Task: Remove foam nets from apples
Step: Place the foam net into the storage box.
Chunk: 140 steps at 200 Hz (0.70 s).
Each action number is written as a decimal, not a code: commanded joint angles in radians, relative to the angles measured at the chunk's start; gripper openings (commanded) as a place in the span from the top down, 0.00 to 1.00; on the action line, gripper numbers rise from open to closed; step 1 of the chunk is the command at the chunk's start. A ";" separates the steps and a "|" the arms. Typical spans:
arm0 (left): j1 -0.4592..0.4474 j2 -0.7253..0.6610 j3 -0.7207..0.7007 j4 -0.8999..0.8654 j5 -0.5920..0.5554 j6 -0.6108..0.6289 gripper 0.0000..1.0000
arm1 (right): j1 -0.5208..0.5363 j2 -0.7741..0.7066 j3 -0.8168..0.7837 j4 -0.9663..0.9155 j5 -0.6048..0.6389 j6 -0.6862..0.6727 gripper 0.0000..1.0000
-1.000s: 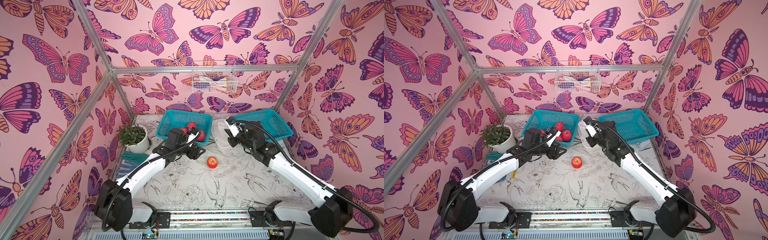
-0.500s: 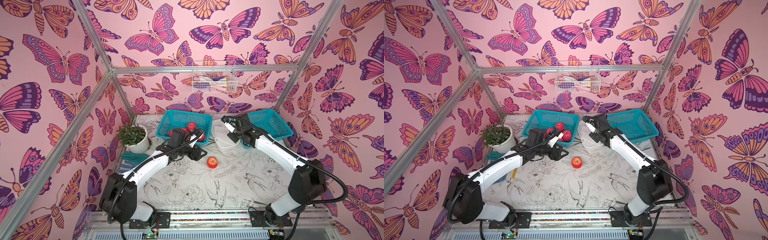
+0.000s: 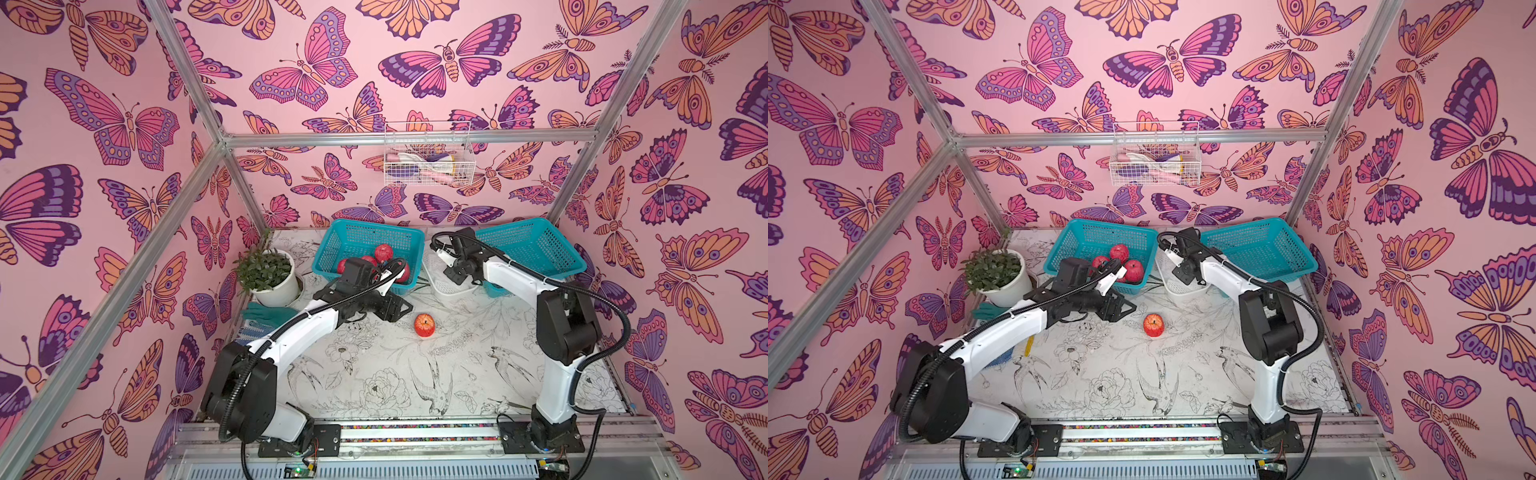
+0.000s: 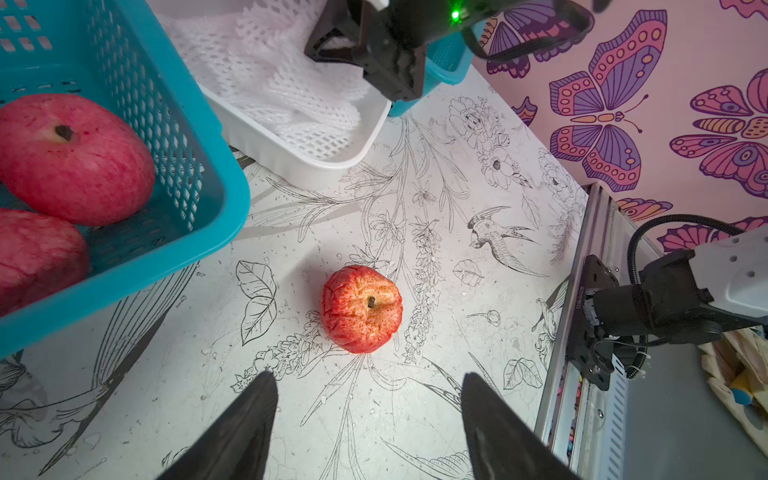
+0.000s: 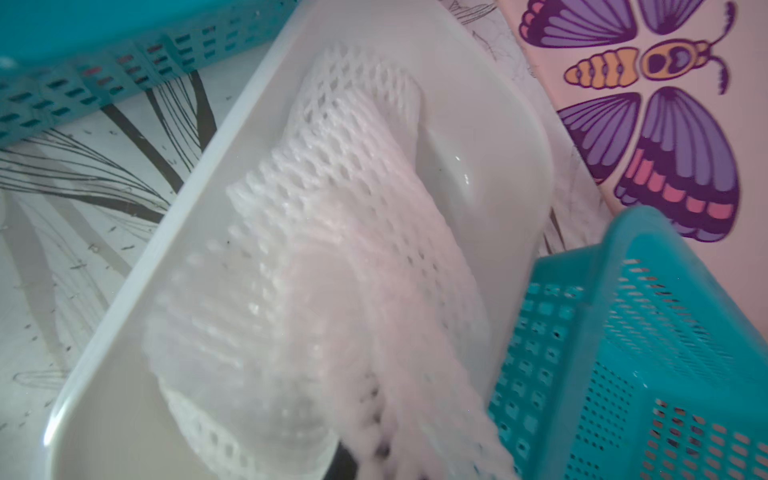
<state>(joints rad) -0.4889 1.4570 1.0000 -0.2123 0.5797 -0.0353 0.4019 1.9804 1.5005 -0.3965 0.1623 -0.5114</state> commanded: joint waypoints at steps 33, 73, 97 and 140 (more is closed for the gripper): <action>0.015 0.003 0.024 -0.033 -0.006 -0.007 0.28 | -0.020 0.097 0.102 -0.035 -0.105 0.067 0.95; 0.015 0.025 0.043 -0.041 0.008 -0.016 0.28 | -0.027 0.142 0.126 -0.048 -0.143 0.088 0.92; 0.015 0.022 0.047 -0.045 -0.016 -0.017 0.27 | -0.028 0.148 0.127 -0.063 -0.137 0.101 0.89; 0.015 0.007 0.041 -0.045 -0.016 -0.018 0.27 | -0.028 0.095 0.096 -0.082 -0.135 0.131 0.68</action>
<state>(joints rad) -0.4824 1.4750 1.0298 -0.2401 0.5747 -0.0471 0.3794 2.1040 1.6035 -0.4355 0.0395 -0.4149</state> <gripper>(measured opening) 0.731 0.255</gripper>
